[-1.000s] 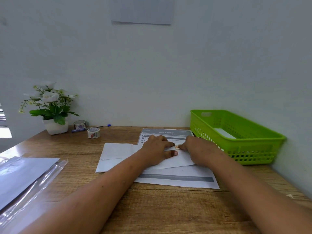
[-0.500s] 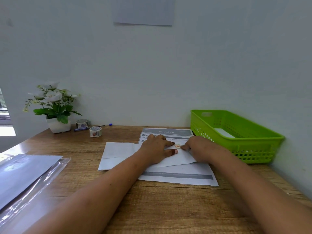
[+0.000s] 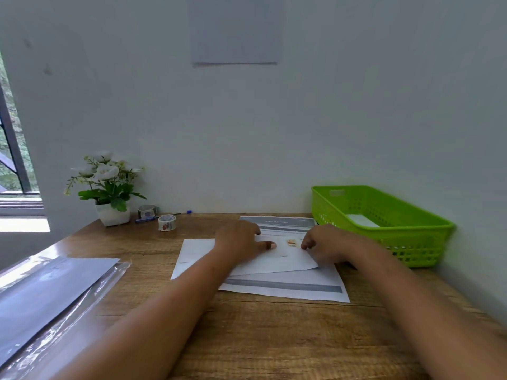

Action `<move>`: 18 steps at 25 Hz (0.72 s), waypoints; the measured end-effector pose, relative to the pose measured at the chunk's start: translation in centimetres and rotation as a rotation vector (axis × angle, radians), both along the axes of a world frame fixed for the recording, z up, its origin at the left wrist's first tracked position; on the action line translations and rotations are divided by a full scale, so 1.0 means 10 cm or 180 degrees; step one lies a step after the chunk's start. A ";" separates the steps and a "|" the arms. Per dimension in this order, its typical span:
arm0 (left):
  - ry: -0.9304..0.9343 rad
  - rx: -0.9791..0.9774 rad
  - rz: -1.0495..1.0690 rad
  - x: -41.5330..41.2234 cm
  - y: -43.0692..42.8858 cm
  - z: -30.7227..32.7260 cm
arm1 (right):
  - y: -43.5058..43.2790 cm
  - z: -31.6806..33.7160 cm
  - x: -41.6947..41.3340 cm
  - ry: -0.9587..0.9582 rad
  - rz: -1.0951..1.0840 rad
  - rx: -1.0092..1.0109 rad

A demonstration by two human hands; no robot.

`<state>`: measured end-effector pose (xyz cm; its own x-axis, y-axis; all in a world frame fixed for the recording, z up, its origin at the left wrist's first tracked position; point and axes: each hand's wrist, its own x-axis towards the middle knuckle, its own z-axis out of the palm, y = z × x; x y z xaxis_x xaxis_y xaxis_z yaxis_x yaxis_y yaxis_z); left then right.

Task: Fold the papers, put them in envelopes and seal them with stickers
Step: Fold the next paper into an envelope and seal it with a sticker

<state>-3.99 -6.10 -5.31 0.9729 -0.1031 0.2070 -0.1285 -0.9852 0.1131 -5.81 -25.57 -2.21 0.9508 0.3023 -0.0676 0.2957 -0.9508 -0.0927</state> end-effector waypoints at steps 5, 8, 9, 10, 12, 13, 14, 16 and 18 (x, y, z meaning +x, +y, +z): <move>0.0804 0.0235 0.0901 0.07 0.74 0.15 | 0.01 -0.04 0.03 -0.0069 -0.0035 -0.0058; 0.0999 -0.0463 0.0982 0.03 0.94 0.18 | 0.03 -0.06 0.04 -0.0092 -0.0085 -0.0062; 0.1036 -0.0645 0.1008 0.02 0.97 0.20 | 0.05 -0.07 0.05 -0.0102 -0.0088 -0.0060; 0.1068 -0.0812 0.1044 -0.02 0.96 0.22 | 0.06 -0.09 0.06 -0.0111 -0.0114 -0.0075; 0.0983 -0.1229 0.1062 -0.02 0.96 0.24 | 0.09 -0.12 0.07 -0.0191 -0.0184 -0.0058; 0.0928 -0.1509 0.1060 0.00 0.97 0.24 | 0.09 -0.13 0.07 -0.0241 -0.0216 0.0009; 0.0868 -0.1813 0.1022 0.00 0.99 0.25 | 0.09 -0.13 0.07 -0.0264 -0.0276 0.0136; 0.0795 -0.2324 0.1005 -0.03 0.99 0.26 | 0.08 -0.15 0.08 -0.0251 -0.0434 0.0557; 0.0534 -0.2713 0.1004 -0.02 1.00 0.26 | 0.06 -0.16 0.10 -0.0152 -0.0615 0.1202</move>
